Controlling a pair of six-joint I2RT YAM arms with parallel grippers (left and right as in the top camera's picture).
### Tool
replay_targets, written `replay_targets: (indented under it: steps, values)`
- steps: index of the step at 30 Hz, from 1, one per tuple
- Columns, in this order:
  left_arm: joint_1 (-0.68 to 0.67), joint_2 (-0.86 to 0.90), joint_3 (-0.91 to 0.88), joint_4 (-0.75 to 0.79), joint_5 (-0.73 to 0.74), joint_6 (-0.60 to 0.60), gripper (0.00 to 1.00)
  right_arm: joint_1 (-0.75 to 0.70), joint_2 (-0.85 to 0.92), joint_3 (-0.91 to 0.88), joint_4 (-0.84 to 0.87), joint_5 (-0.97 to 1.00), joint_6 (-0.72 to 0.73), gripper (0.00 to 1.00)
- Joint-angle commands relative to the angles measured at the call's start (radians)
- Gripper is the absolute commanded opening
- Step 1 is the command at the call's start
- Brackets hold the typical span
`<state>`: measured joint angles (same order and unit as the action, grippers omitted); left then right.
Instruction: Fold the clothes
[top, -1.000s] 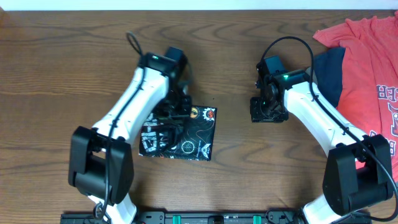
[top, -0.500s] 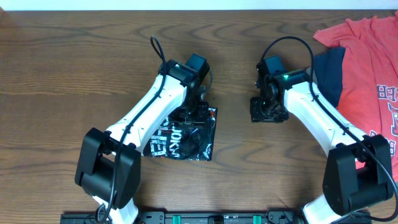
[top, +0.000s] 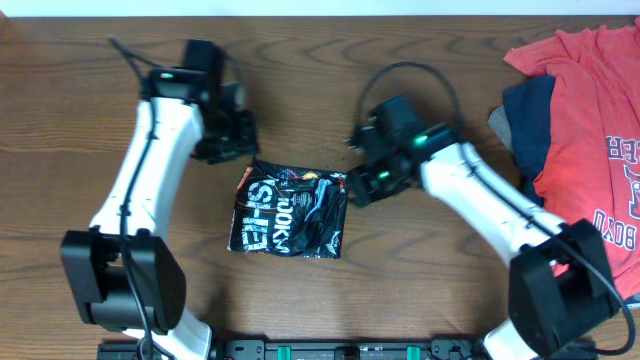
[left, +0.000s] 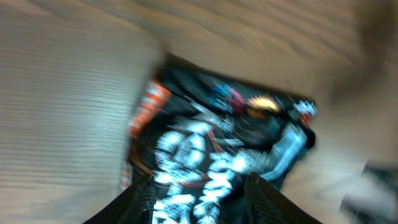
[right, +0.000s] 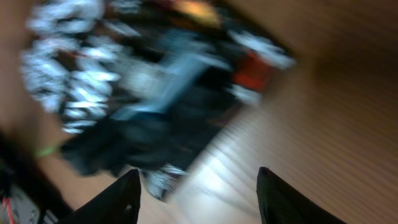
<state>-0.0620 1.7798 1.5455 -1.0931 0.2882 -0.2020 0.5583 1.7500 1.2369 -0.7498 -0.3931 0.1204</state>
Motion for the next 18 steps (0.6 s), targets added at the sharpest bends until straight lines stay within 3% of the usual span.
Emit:
replay_targets:
  steps: [1, 6, 11, 15, 18]
  values:
    - [0.05, 0.039, -0.01, 0.018, -0.011, 0.008, 0.49, 0.117, -0.002, 0.006, 0.054, -0.042, -0.007, 0.59]
    - [0.065, 0.102, -0.028, 0.022, -0.008, 0.006, 0.5, 0.259, 0.013, 0.006, 0.112, 0.131, 0.071, 0.71]
    - [0.054, 0.159, -0.053, 0.026, -0.009, 0.006, 0.49, 0.335, 0.068, 0.006, 0.114, 0.224, 0.088, 0.7]
    - [0.054, 0.201, -0.057, 0.015, -0.008, 0.006, 0.5, 0.345, 0.114, 0.006, 0.097, 0.356, 0.179, 0.47]
    - [0.054, 0.224, -0.057, -0.002, -0.008, 0.006, 0.49, 0.336, 0.127, 0.006, 0.053, 0.439, 0.243, 0.13]
